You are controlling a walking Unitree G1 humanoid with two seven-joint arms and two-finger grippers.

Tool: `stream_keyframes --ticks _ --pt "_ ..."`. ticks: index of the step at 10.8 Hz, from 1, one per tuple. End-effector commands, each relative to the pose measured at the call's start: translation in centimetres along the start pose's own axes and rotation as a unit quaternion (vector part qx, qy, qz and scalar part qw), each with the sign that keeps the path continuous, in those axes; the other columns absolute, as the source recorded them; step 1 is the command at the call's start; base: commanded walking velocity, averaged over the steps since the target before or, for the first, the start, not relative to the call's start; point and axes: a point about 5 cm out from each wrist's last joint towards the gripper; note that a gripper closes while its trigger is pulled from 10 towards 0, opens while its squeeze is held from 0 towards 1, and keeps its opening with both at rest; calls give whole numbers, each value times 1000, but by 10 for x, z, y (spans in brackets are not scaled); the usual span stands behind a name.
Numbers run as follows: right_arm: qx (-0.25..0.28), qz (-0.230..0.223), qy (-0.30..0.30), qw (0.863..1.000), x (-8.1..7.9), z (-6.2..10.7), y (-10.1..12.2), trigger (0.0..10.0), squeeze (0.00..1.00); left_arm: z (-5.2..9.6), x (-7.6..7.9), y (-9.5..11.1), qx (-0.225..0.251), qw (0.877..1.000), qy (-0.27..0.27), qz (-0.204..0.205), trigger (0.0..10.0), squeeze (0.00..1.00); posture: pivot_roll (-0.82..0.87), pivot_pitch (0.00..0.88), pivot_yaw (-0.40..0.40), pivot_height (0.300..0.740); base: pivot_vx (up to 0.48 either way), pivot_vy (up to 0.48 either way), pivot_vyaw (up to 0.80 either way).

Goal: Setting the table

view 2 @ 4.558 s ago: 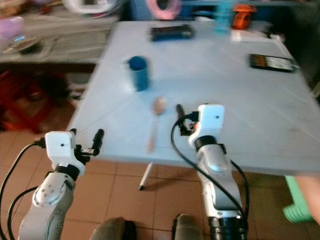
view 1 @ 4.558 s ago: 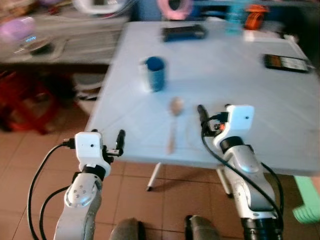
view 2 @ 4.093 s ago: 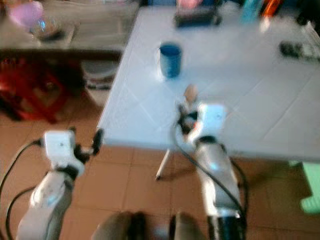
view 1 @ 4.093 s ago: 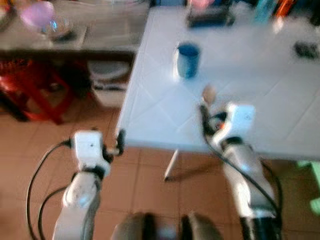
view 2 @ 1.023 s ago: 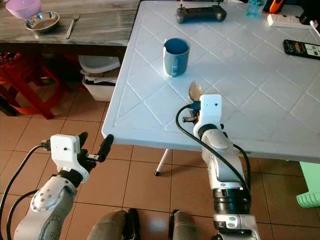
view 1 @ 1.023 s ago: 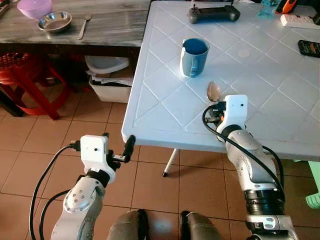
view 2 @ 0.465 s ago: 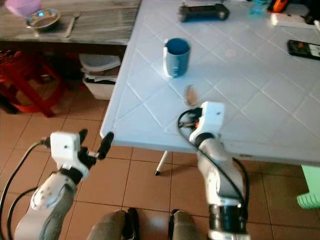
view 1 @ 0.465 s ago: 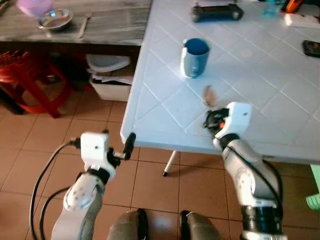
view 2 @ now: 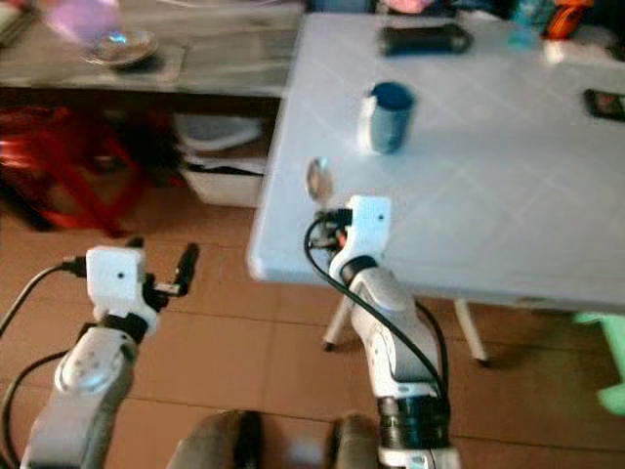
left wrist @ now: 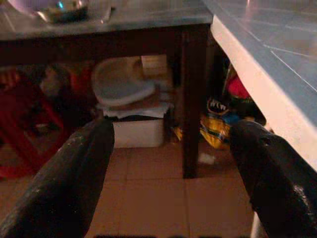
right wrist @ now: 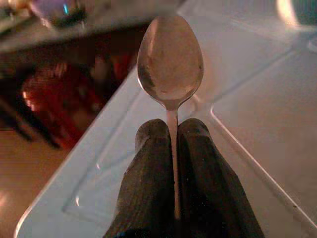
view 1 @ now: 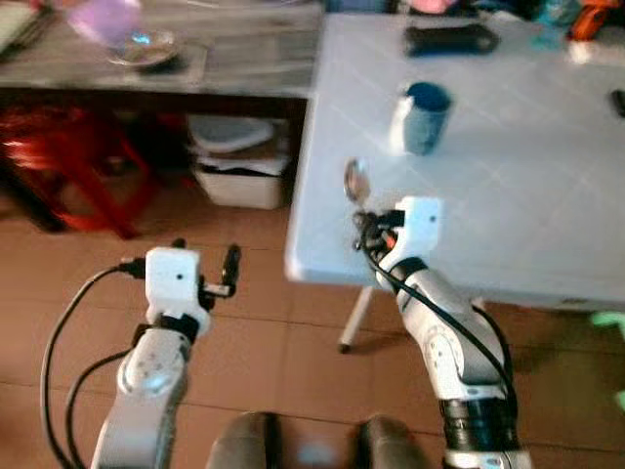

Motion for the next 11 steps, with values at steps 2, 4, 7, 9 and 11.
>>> stream_keyframes --ticks 2,4,7,9,11 --pt "42 16 -12 999 6 5 11 0 0 -5 -4 1 9 1000 11 -19 10000 0 -13 93 43 740 0 480 0" --pt "70 27 -30 997 12 6 18 0 0 -9 -1 3 19 1000 -1 -23 10000 0 -19 91 47 740 0 443 0" --pt "84 43 -44 995 19 9 21 0 0 -11 3 3 25 999 -5 -24 10000 0 -21 83 41 740 286 384 0" --pt "86 50 -52 994 24 13 21 0 0 -9 5 2 22 999 -4 -26 10000 0 -23 76 37 740 405 146 0" --pt "95 69 -62 991 28 27 20 275 0 -8 5 1 24 999 -1 -25 10000 0 -22 69 34 740 467 0 0"
Point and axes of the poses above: a point about 5 cm out from each wrist's last joint towards the gripper, its own z axis pointing back from the gripper into the wrist, its own y axis along the axis of the wrist's last joint, x = y × z, and after that the axes turned 5 degrees about -z, right-handed
